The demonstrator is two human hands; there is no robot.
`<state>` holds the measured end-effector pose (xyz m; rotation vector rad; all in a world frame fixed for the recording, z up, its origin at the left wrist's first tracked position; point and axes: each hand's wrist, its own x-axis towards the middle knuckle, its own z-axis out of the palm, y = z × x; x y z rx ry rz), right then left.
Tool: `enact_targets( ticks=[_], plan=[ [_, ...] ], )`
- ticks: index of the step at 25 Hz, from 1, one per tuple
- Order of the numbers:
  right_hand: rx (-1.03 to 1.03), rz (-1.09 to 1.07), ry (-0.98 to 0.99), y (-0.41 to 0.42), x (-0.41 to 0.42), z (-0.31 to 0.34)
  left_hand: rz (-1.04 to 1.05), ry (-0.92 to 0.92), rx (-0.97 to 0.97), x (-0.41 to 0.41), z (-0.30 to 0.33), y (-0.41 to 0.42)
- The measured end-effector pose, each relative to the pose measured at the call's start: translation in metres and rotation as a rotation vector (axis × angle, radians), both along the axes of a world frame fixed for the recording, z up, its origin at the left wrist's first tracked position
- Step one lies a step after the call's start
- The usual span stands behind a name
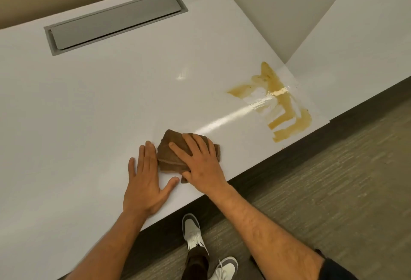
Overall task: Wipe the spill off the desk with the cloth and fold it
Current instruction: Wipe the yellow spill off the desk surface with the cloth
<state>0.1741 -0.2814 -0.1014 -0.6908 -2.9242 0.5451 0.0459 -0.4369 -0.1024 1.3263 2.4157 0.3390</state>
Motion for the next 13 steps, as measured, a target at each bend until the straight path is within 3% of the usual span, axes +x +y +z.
enact_targets(
  ticks=[9,13],
  plan=[
    [-0.098,-0.235,-0.13,0.031,0.066,0.041,-0.003,0.07,-0.09,0.004,0.012,0.005],
    [-0.27,-0.389,-0.029,0.048,0.075,0.046,-0.075,0.008,-0.039,0.007,0.021,0.042]
  ],
)
